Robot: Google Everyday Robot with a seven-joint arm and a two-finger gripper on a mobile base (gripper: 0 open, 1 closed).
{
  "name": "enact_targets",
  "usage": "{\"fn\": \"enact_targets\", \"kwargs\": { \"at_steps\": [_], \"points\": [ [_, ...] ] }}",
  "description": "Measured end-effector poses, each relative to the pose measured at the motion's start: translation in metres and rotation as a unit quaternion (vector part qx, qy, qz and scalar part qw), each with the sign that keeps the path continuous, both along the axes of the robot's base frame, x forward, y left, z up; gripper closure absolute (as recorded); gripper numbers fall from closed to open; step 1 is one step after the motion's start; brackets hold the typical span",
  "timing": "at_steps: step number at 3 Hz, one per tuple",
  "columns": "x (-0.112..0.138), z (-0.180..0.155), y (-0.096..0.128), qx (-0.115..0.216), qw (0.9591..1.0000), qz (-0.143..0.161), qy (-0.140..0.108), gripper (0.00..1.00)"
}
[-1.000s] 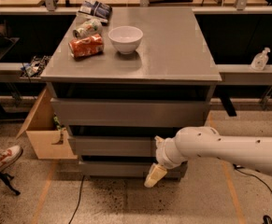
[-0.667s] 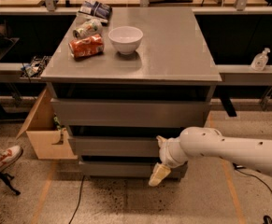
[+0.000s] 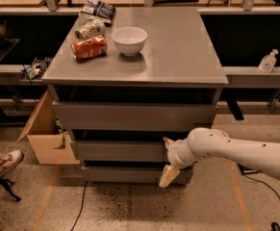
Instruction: Open middle drawer
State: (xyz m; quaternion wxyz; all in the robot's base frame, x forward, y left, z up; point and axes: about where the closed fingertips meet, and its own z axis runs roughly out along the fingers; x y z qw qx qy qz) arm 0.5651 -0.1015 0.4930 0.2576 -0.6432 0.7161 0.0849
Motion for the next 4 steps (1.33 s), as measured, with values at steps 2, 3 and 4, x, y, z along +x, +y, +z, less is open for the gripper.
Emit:
{"fn": "enact_targets", "kwargs": {
  "at_steps": [2, 3, 4],
  "points": [
    [0.032, -0.031, -0.008, 0.002, 0.9998, 0.01, -0.015, 0.0],
    [0.042, -0.043, -0.009, 0.003, 0.9998, 0.01, -0.014, 0.0],
    [0.049, -0.057, -0.009, 0.004, 0.9999, 0.011, -0.008, 0.0]
  ]
}}
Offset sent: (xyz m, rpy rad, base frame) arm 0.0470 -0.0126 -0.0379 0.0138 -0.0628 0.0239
